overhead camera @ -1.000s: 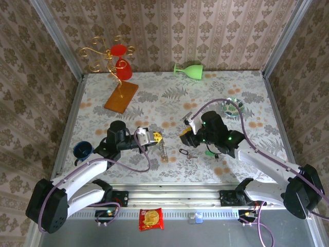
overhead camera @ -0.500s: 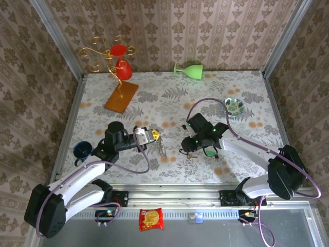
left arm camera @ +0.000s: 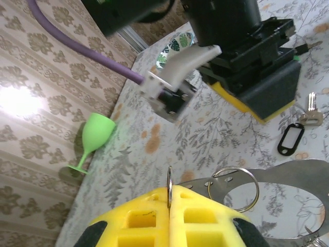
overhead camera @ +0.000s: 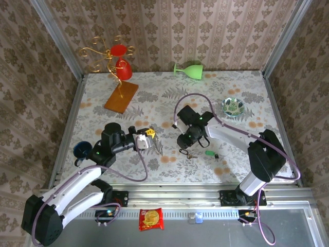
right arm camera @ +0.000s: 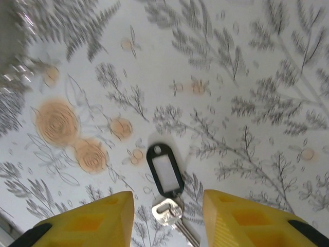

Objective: Put the keys on the keyring

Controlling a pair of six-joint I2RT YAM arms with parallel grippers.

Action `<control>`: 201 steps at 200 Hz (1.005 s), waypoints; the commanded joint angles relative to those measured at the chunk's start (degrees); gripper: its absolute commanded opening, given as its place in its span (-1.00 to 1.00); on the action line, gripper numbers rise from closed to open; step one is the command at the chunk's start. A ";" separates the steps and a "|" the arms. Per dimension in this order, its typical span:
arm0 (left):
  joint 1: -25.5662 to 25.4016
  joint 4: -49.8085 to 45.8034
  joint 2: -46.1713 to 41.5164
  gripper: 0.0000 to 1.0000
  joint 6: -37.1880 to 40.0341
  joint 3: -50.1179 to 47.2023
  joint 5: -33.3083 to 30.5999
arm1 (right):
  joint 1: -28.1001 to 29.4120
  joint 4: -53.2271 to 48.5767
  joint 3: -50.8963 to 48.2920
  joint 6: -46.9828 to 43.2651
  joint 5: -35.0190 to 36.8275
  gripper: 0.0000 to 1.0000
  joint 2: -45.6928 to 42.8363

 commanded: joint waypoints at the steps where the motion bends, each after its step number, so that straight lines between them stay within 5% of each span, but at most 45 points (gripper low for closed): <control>1: -0.36 3.36 -1.96 -1.00 5.14 -0.87 -1.18 | -0.80 -7.74 2.51 4.13 2.76 -0.16 1.97; 69: -0.20 7.01 -2.16 -1.00 -0.86 -2.19 3.11 | -3.80 1.60 -9.34 29.40 -0.92 -0.15 -4.68; 201: 0.26 11.50 2.67 -1.00 -10.48 -2.35 7.35 | -5.19 12.07 -16.81 38.77 -7.19 -0.30 -4.29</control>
